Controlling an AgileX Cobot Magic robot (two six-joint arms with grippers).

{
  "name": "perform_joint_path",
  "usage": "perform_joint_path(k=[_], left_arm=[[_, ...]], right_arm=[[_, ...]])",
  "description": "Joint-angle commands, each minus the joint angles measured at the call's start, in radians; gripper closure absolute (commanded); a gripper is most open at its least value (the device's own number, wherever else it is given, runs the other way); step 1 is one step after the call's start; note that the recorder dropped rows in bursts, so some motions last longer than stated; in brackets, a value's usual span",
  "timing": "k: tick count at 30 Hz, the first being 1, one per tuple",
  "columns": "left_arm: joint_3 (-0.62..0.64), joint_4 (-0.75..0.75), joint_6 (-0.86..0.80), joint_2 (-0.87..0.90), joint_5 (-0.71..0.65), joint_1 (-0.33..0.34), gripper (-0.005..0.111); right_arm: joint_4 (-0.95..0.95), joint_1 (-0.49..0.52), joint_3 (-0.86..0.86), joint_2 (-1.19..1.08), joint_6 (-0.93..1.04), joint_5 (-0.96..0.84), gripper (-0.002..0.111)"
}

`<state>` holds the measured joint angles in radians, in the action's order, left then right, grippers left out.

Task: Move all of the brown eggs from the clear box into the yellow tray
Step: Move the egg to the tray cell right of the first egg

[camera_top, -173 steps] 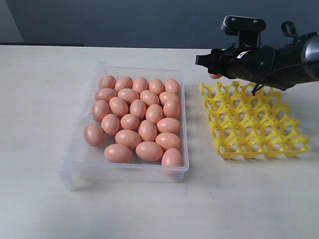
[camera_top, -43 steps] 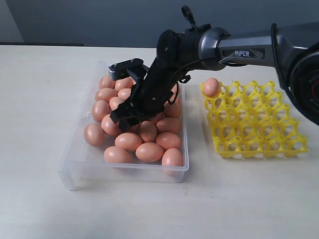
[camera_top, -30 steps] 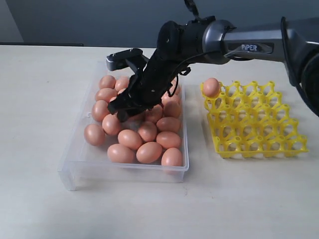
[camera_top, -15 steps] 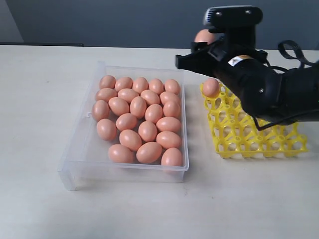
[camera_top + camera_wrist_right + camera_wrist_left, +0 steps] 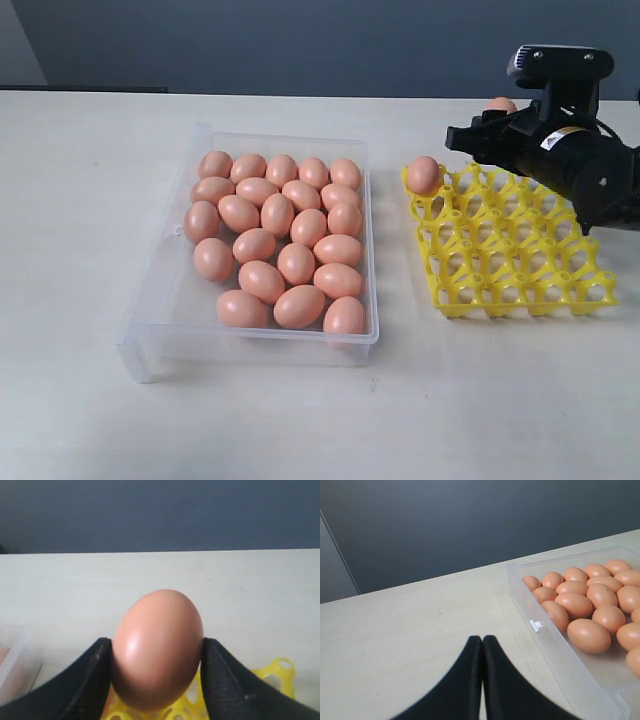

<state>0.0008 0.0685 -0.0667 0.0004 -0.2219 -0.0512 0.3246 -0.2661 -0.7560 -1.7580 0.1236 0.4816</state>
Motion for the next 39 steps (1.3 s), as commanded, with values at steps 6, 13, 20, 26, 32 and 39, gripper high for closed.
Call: perform_joint_path(k=[6,13,20,26,32,39], left_arm=[[-0.001,0.0,0.003,0.0,0.013,0.0,0.106],[-0.001,0.0,0.003,0.0,0.013,0.0,0.106],[-0.001,0.0,0.003,0.0,0.013,0.0,0.106],[-0.001,0.0,0.003,0.0,0.013,0.0,0.106],[-0.001,0.0,0.003,0.0,0.013,0.0,0.106],[-0.001,0.0,0.003,0.0,0.013,0.0,0.106]], right_arm=[[-0.325,0.037,-0.059,-0.139,-0.214,0.028,0.109],[-0.325,0.037,-0.178,-0.213,-0.232,-0.07,0.109],[-0.325,0.037,-0.196,-0.222,-0.232,-0.136,0.109],[-0.325,0.037,-0.196,-0.223,-0.232,-0.145,0.109],[-0.325,0.037,-0.196,-0.223,-0.232,-0.204,0.109],[-0.314,0.037,-0.196,-0.223,-0.232,-0.233,0.109]])
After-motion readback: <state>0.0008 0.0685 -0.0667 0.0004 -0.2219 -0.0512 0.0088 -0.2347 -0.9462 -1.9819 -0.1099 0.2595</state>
